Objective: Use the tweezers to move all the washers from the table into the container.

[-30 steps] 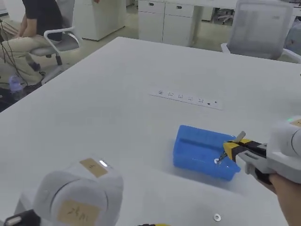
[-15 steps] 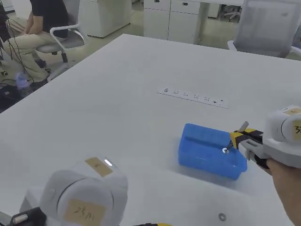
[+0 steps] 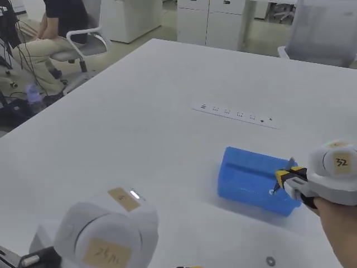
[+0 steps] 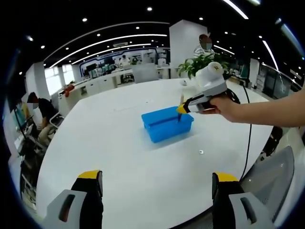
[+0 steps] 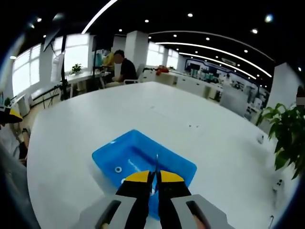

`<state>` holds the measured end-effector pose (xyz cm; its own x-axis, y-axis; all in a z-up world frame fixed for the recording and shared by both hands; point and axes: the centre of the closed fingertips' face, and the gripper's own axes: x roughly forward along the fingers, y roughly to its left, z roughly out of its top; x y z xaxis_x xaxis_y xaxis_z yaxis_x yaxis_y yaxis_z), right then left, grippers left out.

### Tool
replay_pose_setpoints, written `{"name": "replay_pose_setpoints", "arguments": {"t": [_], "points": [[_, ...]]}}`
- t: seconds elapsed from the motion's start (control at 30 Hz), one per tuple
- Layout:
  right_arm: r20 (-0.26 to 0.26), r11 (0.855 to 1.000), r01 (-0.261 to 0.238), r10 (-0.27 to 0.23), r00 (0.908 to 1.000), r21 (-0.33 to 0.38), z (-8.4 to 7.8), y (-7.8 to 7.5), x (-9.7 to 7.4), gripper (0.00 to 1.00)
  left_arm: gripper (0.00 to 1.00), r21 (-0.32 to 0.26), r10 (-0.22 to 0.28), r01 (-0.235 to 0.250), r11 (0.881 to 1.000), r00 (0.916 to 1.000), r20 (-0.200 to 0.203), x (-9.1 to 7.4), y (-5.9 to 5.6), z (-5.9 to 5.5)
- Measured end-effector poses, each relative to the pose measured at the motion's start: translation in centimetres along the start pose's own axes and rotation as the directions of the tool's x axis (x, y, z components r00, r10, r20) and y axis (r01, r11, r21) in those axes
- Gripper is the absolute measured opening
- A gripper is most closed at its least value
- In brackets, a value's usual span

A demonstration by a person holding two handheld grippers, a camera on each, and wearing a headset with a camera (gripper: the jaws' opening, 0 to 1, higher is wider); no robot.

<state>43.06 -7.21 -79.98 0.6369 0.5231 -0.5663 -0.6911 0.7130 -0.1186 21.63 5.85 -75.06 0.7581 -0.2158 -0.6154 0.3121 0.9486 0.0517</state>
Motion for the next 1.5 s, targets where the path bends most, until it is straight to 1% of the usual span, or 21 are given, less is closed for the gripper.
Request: {"name": "replay_pose_setpoints", "arguments": {"t": [0.13,0.23,0.27,0.33,0.5,0.57,0.67,0.8,0.9,0.93,0.97,1.13,1.3,1.37,1.5], "points": [[-0.014,1.000,-0.006,0.006,0.9999,0.015,-0.7,0.1,0.3,0.01,0.98,0.002,0.002,-0.002,1.000,1.0000,-0.002,0.0,0.0,-0.1],[-0.038,1.000,-0.006,0.007,0.9993,0.023,-1.8,0.3,0.5,0.01,0.98,-0.002,0.001,-0.001,1.000,1.0000,-0.002,0.1,0.0,-0.1],[-0.006,1.000,0.003,-0.003,1.0000,0.019,-1.5,0.2,0.2,0.01,0.98,-0.002,0.001,-0.001,1.000,1.0000,-0.003,0.1,0.0,-0.1],[-0.016,0.999,0.003,-0.003,0.9999,0.033,-1.5,0.1,0.2,0.01,0.97,-0.001,0.002,-0.002,1.000,1.0000,-0.002,0.0,-0.1,-0.1],[-0.013,0.999,0.004,-0.003,0.9999,0.032,-1.5,0.0,0.3,0.01,0.97,0.005,-0.001,0.001,1.000,1.0000,-0.006,0.1,-0.3,-0.2],[-0.007,1.000,0.004,-0.004,1.0000,0.016,-1.6,0.2,0.2,0.01,0.97,0.000,-0.001,0.001,1.000,1.0000,-0.001,0.1,-0.3,-0.1],[-0.001,1.000,0.003,-0.003,1.0000,0.006,-1.6,0.0,0.5,0.01,0.97,0.000,-0.001,0.001,1.000,1.0000,0.001,0.0,-0.3,-0.1],[0.000,1.000,-0.022,0.022,0.9998,0.011,-1.4,0.2,0.6,0.02,0.97,0.006,0.001,-0.002,1.000,1.0000,0.004,-0.2,-0.2,0.0],[0.000,1.000,-0.026,0.026,0.9997,0.010,-1.4,0.3,0.4,0.02,0.97,0.008,0.004,-0.004,1.000,1.0000,0.005,-0.3,-0.1,0.1],[0.007,0.999,-0.034,0.034,0.9994,0.025,-1.1,0.5,0.3,0.02,0.97,0.010,0.007,-0.007,1.000,1.0000,0.005,-0.3,0.0,0.1],[0.013,0.999,-0.030,0.029,0.9995,0.034,-0.9,0.4,0.1,0.02,0.97,0.010,0.009,-0.009,1.000,0.9999,0.007,-0.4,0.1,0.1],[0.053,0.999,-0.019,0.018,0.9984,0.034,0.4,0.4,-0.9,0.02,0.97,0.003,0.012,-0.012,1.000,0.9998,0.014,-0.5,0.2,0.2],[0.124,0.998,-0.018,0.010,0.9922,0.063,2.5,0.9,-3.4,0.02,0.97,0.005,0.006,-0.006,1.000,0.9998,0.017,-0.5,-0.1,0.2],[0.146,0.997,-0.016,0.005,0.9892,0.073,3.0,1.2,-4.4,0.02,0.97,0.006,0.004,-0.004,1.000,0.9998,0.019,-0.5,-0.2,0.3],[0.167,0.997,-0.010,-0.004,0.9859,0.083,3.0,1.4,-6.0,0.02,0.97,0.009,0.003,-0.003,1.000,0.9997,0.026,-0.5,-0.3,0.6]]}}
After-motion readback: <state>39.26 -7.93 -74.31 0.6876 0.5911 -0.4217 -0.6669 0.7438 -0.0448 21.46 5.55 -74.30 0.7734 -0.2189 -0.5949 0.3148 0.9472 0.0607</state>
